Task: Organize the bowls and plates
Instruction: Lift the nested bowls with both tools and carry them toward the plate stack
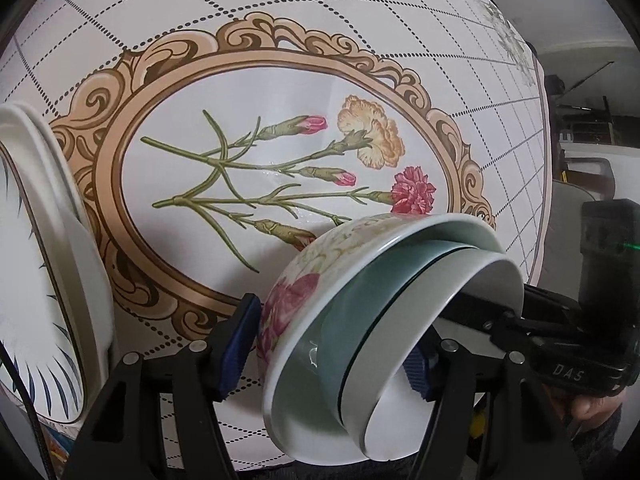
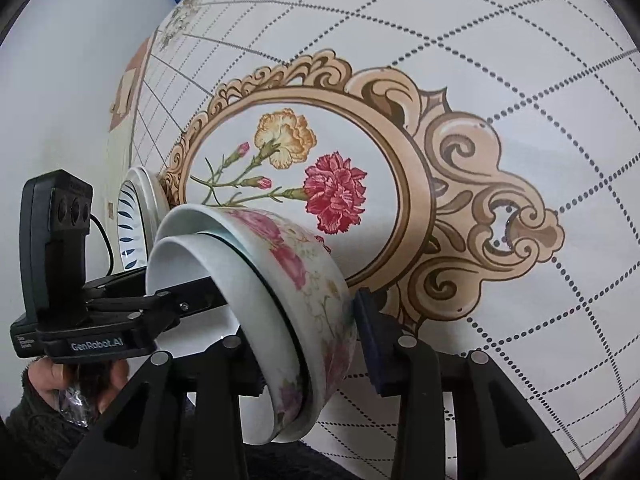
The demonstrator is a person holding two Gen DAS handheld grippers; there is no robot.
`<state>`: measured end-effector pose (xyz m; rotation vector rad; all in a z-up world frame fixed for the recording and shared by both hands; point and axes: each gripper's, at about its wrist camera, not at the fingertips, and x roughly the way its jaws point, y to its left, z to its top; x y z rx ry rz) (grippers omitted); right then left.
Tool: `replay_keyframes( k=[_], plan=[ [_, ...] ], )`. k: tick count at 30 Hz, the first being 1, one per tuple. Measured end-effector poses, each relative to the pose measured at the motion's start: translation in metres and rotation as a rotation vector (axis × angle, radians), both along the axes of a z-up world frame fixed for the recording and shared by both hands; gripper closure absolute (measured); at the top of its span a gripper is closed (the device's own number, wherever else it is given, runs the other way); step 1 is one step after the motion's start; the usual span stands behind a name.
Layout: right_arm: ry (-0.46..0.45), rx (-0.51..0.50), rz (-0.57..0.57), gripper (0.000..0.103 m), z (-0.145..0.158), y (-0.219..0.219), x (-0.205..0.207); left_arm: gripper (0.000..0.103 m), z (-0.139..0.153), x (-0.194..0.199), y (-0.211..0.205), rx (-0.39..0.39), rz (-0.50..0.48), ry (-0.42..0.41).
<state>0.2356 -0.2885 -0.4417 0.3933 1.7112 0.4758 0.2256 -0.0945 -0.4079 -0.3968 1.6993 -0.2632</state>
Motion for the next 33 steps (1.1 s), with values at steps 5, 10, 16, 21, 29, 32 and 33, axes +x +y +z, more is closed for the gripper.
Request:
replay_keyframes(
  k=[5, 10, 16, 21, 29, 32, 33],
  plan=[
    [0.067, 0.047, -0.023, 0.048, -0.015, 0.005, -0.006, 0.037, -0.003, 0.000, 0.001, -0.024, 0.003, 0.011],
    [0.027, 0.067, -0.036, 0.046, -0.016, 0.008, -0.014, 0.038, -0.004, 0.000, 0.002, -0.036, 0.001, 0.002],
    [-0.006, 0.084, -0.049, 0.052, -0.012, 0.004, -0.020, 0.039, 0.001, -0.006, 0.001, -0.008, 0.015, -0.018],
    [-0.034, 0.107, -0.062, 0.057, -0.002, -0.004, -0.020, 0.040, 0.008, -0.007, 0.004, 0.014, 0.039, -0.047],
    [-0.071, 0.091, -0.025, 0.056, 0.006, -0.006, -0.013, 0.041, 0.010, -0.008, 0.004, 0.017, 0.031, -0.061],
    [-0.071, 0.090, -0.015, 0.056, 0.008, -0.006, -0.015, 0.041, 0.012, -0.010, 0.002, 0.024, 0.033, -0.061],
    [-0.073, 0.090, -0.007, 0.057, 0.008, -0.004, -0.015, 0.041, 0.013, -0.010, 0.001, 0.027, 0.035, -0.064]
  ],
)
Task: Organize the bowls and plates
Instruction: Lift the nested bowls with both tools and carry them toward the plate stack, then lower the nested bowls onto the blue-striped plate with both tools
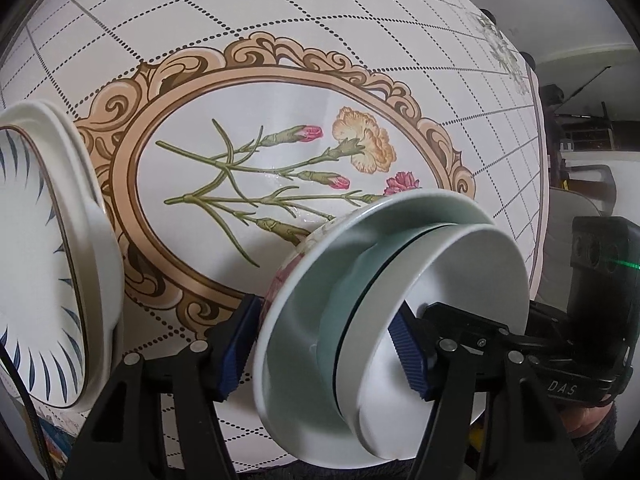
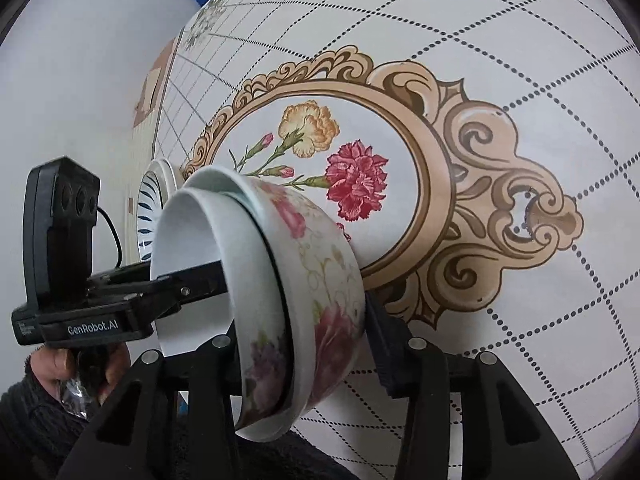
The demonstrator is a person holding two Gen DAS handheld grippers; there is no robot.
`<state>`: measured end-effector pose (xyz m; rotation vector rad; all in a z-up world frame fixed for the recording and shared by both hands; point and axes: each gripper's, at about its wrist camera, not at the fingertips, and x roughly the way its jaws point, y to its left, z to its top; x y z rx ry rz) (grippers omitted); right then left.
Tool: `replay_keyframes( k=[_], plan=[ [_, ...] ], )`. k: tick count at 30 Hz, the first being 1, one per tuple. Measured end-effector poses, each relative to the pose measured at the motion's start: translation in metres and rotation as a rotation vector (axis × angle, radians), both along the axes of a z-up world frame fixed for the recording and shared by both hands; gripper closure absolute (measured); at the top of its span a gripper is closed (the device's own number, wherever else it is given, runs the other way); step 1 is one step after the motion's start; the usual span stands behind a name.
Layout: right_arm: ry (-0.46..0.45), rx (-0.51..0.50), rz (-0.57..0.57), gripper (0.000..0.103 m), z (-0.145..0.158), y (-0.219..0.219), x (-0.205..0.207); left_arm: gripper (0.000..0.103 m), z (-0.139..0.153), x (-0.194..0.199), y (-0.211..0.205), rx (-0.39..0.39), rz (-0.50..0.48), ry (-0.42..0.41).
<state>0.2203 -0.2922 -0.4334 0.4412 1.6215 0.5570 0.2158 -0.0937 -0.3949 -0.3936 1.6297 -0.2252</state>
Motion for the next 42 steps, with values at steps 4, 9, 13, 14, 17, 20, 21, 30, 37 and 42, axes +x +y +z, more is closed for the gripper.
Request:
replay_keyframes(
  k=[4, 9, 13, 14, 17, 20, 21, 30, 37, 42],
  plan=[
    [-0.013, 0.017, 0.004, 0.057, 0.008, 0.003, 0.001, 0.042, 0.010, 0.001, 0.003, 0.007, 0.009, -0.022],
    [-0.025, 0.035, 0.012, 0.057, 0.019, 0.010, 0.008, 0.042, 0.026, 0.008, 0.012, 0.010, 0.029, -0.057],
    [-0.020, 0.043, 0.001, 0.057, 0.019, 0.013, 0.013, 0.042, 0.025, 0.009, 0.019, 0.007, 0.047, -0.053],
    [-0.022, 0.039, 0.006, 0.057, 0.019, 0.015, 0.013, 0.042, 0.024, 0.009, 0.020, 0.006, 0.050, -0.051],
    [-0.014, 0.045, 0.011, 0.057, 0.017, 0.017, 0.012, 0.042, 0.023, 0.006, 0.021, 0.010, 0.061, -0.046],
    [-0.005, 0.047, 0.021, 0.057, 0.017, 0.019, 0.010, 0.042, 0.024, 0.003, 0.023, 0.012, 0.064, -0.043],
    [-0.003, 0.048, 0.026, 0.057, 0.017, 0.021, 0.010, 0.042, 0.025, 0.002, 0.024, 0.011, 0.067, -0.042],
    [-0.027, 0.062, 0.048, 0.057, 0.037, 0.049, 0.020, 0.043, 0.047, 0.002, 0.046, 0.023, 0.095, -0.078],
    [-0.057, 0.078, 0.105, 0.057, 0.054, 0.097, 0.028, 0.043, 0.064, -0.004, 0.095, 0.023, 0.160, -0.106],
    [-0.066, 0.086, 0.106, 0.057, 0.060, 0.141, 0.031, 0.043, 0.069, -0.006, 0.135, 0.025, 0.181, -0.115]
  ],
)
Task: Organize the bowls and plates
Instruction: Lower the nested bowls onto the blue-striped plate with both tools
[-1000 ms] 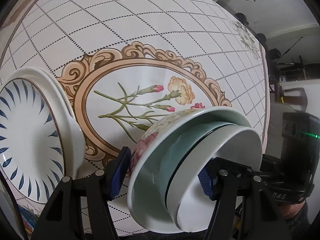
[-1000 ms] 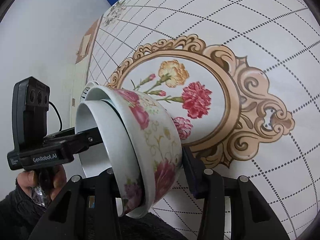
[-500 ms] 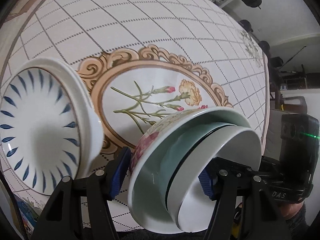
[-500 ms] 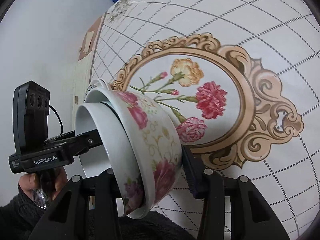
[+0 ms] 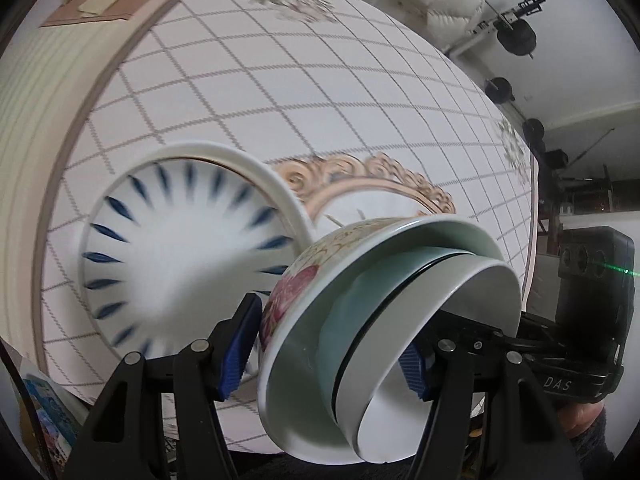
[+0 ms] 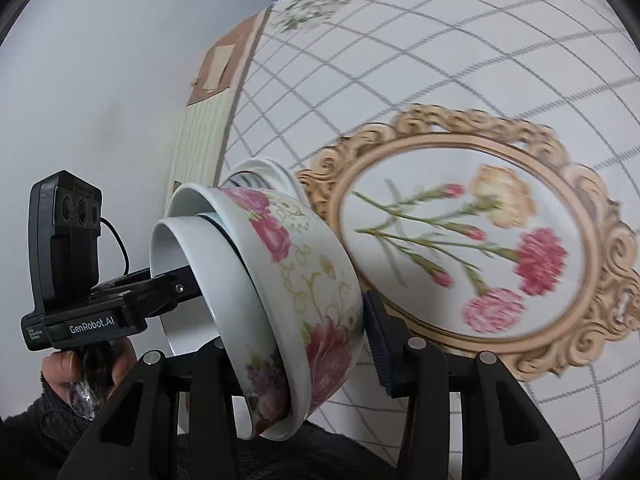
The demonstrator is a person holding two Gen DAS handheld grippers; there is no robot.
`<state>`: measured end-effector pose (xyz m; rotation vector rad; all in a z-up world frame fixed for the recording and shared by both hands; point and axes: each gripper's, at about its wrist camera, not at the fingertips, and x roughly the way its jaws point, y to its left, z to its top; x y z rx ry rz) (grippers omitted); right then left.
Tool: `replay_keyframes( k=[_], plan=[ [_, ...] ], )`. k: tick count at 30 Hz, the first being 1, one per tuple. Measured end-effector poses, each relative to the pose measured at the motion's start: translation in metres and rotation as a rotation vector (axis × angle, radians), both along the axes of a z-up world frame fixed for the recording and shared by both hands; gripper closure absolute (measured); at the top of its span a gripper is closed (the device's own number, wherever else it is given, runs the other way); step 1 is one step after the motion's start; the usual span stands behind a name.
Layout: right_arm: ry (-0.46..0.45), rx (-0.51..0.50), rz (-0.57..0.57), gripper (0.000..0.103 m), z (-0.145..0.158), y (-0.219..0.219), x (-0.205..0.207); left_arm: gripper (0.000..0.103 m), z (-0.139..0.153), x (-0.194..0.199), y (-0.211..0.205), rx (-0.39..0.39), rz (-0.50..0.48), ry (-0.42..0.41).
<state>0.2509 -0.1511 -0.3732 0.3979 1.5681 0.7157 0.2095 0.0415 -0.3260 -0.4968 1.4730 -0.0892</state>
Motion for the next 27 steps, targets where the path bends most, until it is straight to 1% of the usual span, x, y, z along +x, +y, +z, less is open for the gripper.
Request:
replay_keyframes(
  k=[5, 13, 20, 27],
  plan=[
    [0.012, -0.007, -0.002, 0.057, 0.000, 0.042, 0.002, 0.042, -0.001, 0.004, 0.039, -0.002, -0.011, 0.004],
    [0.041, -0.026, -0.038, 0.057, -0.012, 0.087, 0.005, 0.042, -0.018, 0.014, 0.083, -0.010, -0.041, 0.031],
    [0.066, -0.058, -0.063, 0.057, -0.024, 0.103, 0.005, 0.042, -0.035, 0.020, 0.098, -0.027, -0.070, 0.061],
    [0.083, -0.090, -0.076, 0.057, -0.029, 0.103, 0.003, 0.042, -0.045, 0.022, 0.104, -0.044, -0.081, 0.084]
  ],
)
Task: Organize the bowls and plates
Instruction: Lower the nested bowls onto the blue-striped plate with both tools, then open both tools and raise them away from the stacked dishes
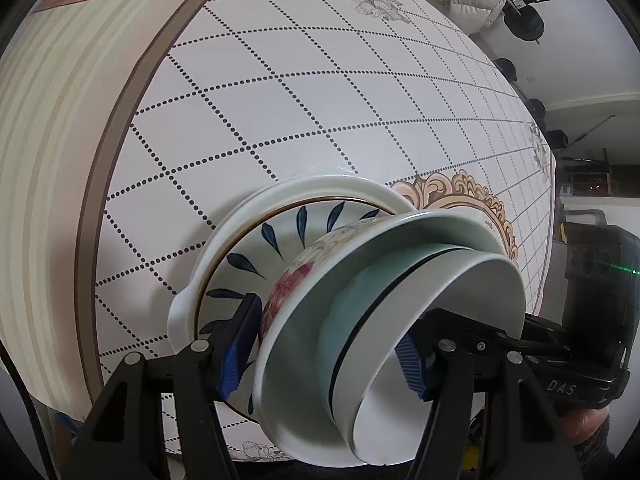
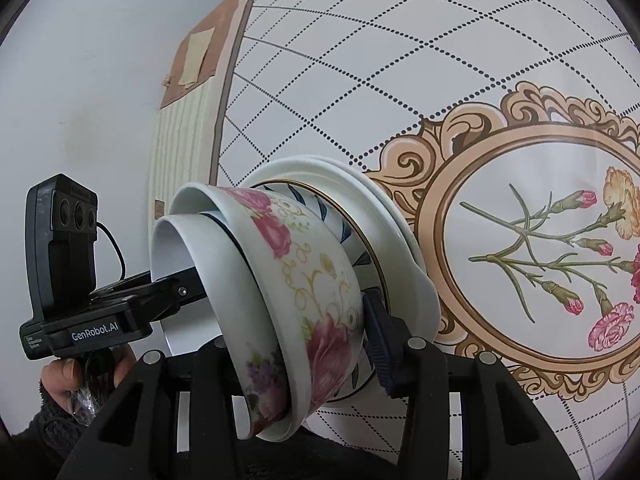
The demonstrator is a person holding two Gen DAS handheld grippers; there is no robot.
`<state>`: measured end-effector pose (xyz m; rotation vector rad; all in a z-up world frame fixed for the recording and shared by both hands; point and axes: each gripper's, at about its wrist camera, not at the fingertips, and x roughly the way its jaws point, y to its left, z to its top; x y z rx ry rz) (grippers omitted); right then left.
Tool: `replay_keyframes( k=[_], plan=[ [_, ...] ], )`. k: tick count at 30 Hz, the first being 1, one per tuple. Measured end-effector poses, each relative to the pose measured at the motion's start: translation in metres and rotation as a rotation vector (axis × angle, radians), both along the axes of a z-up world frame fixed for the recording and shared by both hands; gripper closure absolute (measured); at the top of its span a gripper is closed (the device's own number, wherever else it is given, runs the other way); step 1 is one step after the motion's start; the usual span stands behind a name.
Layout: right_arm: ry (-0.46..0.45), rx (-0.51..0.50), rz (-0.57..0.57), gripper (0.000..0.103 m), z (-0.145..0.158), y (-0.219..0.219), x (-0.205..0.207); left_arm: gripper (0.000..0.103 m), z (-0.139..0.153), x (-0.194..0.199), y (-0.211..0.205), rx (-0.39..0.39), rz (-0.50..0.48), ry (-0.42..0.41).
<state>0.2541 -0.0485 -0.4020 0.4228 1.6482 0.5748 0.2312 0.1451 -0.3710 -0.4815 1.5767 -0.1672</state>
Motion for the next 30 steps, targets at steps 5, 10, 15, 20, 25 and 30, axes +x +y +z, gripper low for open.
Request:
replay_keyframes(
  k=[5, 10, 15, 20, 25, 30],
  plan=[
    [0.015, -0.024, -0.006, 0.057, -0.004, 0.002, -0.003, 0.042, -0.008, -0.001, 0.001, -0.007, -0.009, 0.018],
    [0.022, -0.027, -0.017, 0.057, -0.005, 0.004, -0.004, 0.042, -0.008, -0.001, 0.000, 0.004, -0.020, 0.016],
    [0.019, -0.032, -0.031, 0.057, -0.006, 0.003, -0.005, 0.042, -0.008, 0.000, -0.003, 0.020, -0.042, 0.015],
    [0.017, -0.073, -0.031, 0.056, -0.006, 0.006, -0.006, 0.044, -0.007, 0.001, -0.006, 0.046, -0.066, 0.027],
    [0.022, -0.117, -0.027, 0.056, -0.006, 0.012, -0.010, 0.043, -0.005, 0.002, 0.001, 0.042, -0.057, 0.035],
    [0.016, -0.143, -0.034, 0.055, 0.003, 0.013, -0.009, 0.042, 0.006, 0.004, 0.004, 0.074, -0.071, 0.008]
  ],
)
